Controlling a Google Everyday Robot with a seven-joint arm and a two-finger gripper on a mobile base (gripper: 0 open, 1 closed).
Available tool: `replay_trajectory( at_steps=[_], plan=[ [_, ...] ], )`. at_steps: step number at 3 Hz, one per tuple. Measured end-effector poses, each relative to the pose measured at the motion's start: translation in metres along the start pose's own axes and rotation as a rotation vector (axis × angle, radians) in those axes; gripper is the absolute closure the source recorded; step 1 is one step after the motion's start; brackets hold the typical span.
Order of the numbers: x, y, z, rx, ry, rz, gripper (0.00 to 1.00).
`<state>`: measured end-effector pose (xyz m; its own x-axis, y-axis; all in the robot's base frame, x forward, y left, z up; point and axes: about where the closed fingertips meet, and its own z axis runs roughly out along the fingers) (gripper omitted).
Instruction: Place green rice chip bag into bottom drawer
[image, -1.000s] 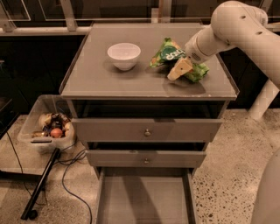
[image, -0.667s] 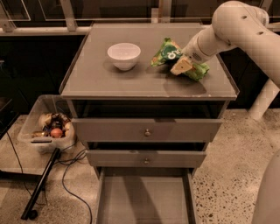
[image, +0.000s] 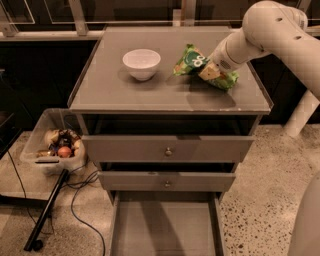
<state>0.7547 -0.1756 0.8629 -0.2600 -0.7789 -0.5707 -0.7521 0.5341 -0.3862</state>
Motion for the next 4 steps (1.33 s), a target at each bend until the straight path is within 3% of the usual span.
replay_trajectory(
  at_steps=[1, 2, 4],
  plan=[
    [0.000, 0.000, 0.000, -0.001, 0.000, 0.000, 1.00],
    [0.004, 0.003, -0.010, 0.001, -0.006, -0.003, 1.00],
    [0.015, 0.021, -0.062, 0.026, -0.072, 0.000, 1.00]
  ],
)
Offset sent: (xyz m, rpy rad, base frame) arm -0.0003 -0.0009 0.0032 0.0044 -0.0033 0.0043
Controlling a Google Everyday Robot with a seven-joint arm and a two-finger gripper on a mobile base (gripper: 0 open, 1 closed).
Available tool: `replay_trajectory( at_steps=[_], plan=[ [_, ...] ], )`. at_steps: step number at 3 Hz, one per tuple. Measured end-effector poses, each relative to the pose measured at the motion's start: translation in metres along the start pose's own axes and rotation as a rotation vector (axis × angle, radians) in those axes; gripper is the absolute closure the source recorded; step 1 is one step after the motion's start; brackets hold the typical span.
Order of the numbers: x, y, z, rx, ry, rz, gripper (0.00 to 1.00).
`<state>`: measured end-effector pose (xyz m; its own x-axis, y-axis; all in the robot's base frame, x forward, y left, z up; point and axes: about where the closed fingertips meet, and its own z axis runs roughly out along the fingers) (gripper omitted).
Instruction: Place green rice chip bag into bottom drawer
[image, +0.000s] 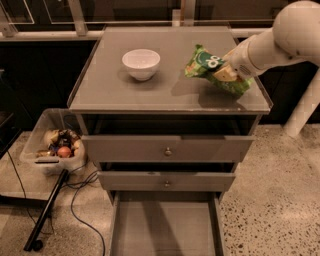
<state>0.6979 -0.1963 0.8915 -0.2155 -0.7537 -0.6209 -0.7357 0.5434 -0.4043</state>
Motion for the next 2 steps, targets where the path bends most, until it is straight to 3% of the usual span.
replay_trajectory(
  at_steps=[2],
  plan=[
    [0.000, 0.039, -0.067, 0.015, -0.093, -0.035, 1.00]
  ],
)
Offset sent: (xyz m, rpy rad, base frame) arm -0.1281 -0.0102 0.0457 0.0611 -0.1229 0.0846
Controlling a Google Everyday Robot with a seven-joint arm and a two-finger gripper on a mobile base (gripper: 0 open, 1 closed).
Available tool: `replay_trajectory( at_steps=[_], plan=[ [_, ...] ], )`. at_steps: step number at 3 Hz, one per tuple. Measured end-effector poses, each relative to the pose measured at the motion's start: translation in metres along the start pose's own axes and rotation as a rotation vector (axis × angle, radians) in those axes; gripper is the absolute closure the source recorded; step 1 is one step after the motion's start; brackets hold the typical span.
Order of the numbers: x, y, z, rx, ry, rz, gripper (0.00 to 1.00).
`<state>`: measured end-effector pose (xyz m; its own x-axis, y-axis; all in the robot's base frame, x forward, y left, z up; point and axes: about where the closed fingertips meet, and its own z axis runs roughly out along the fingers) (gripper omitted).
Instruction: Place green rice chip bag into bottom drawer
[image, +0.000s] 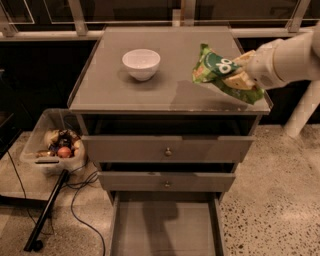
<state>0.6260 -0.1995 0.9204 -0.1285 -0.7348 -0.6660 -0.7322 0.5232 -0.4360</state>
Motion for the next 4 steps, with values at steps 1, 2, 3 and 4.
replay_trajectory(
  at_steps=[1, 2, 3, 4],
  plan=[
    [0.003, 0.030, -0.039, 0.002, -0.032, -0.010, 1.00],
    [0.018, 0.062, -0.077, 0.040, -0.031, 0.057, 1.00],
    [0.051, 0.114, -0.098, 0.035, 0.020, 0.154, 1.00],
    [0.051, 0.114, -0.098, 0.034, 0.020, 0.154, 1.00]
  ],
)
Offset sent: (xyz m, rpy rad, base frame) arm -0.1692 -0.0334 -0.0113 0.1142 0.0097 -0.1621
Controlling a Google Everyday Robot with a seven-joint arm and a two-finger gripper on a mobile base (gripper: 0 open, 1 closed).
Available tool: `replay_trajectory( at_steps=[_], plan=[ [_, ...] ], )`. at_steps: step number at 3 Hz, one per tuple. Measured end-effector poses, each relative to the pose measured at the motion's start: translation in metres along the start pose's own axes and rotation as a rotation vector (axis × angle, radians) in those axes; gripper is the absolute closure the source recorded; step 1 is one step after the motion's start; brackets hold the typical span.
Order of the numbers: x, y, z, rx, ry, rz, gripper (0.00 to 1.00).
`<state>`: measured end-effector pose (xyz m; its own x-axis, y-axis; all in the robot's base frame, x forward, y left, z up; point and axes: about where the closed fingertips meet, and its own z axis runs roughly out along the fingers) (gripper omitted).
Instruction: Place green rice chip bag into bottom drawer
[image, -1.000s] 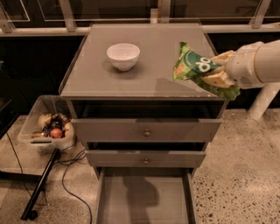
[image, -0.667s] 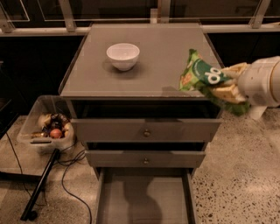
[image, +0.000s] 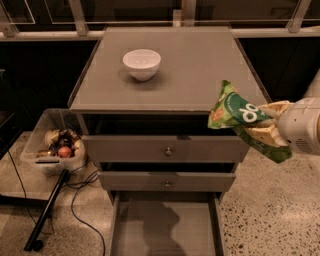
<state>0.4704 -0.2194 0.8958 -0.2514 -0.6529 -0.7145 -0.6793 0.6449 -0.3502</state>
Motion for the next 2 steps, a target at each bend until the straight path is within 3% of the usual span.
replay_trajectory(
  at_steps=[1, 2],
  plan=[
    [0.010, 0.019, 0.017, -0.035, 0.030, -0.016, 1.00],
    [0.037, 0.064, 0.045, -0.123, 0.071, -0.052, 1.00]
  ],
)
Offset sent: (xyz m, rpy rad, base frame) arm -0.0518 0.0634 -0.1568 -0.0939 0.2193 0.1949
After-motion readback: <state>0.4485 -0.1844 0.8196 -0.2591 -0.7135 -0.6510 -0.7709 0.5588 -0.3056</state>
